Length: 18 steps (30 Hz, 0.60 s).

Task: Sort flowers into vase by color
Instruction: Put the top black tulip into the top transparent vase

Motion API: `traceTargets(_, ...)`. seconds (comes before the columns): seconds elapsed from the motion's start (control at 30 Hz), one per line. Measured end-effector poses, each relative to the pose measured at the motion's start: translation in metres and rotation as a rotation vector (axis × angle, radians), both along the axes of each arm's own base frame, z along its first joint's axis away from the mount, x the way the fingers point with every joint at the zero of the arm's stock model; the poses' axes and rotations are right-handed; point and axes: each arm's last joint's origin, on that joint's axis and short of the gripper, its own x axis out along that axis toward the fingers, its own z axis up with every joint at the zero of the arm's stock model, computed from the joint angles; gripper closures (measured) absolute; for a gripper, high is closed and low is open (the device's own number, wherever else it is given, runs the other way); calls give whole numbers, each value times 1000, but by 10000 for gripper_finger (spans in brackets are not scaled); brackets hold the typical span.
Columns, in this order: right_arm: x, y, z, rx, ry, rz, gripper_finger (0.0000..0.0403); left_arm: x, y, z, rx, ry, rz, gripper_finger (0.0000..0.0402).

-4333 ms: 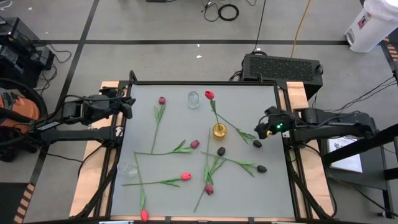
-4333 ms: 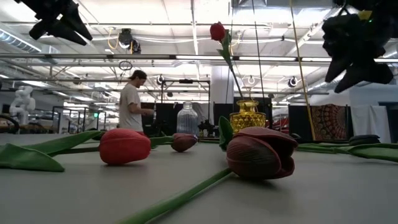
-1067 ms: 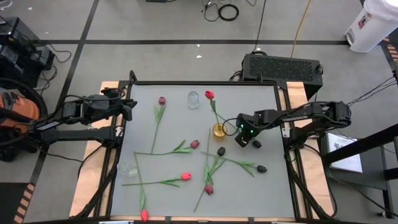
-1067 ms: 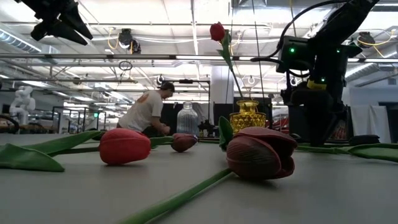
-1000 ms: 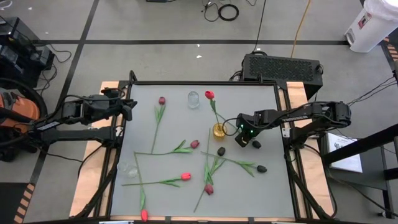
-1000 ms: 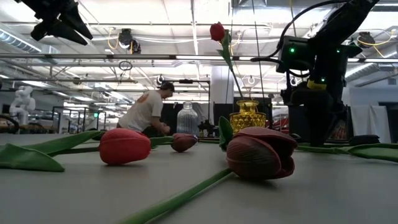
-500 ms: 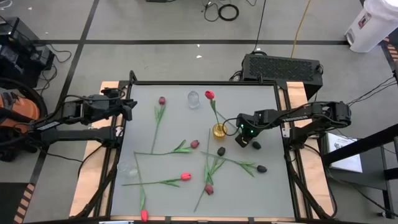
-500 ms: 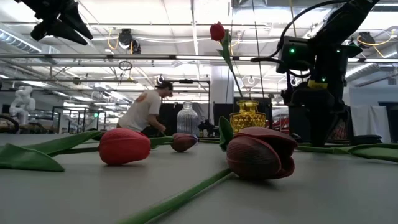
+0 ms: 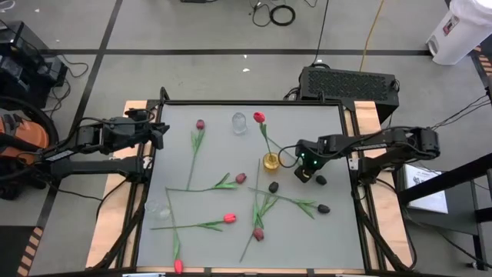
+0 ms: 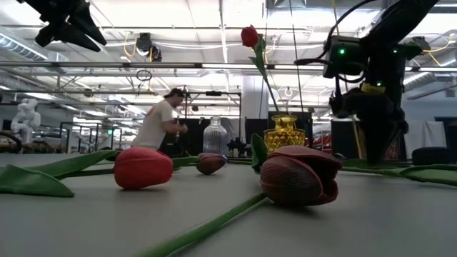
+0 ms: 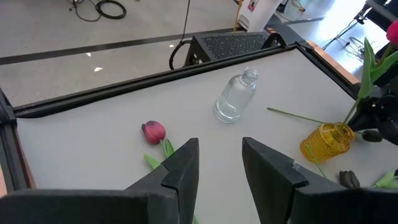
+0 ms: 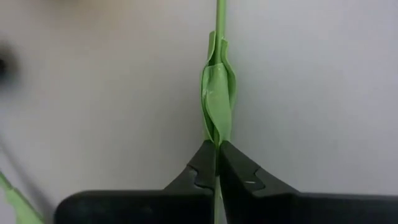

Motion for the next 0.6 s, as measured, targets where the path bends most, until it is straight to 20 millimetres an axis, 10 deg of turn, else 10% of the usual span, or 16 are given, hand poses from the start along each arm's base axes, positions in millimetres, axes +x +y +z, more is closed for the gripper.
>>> traceTargets(0.6,-30,5,32,-6,-44,-26,402,0,0,0,0,0,0,272)
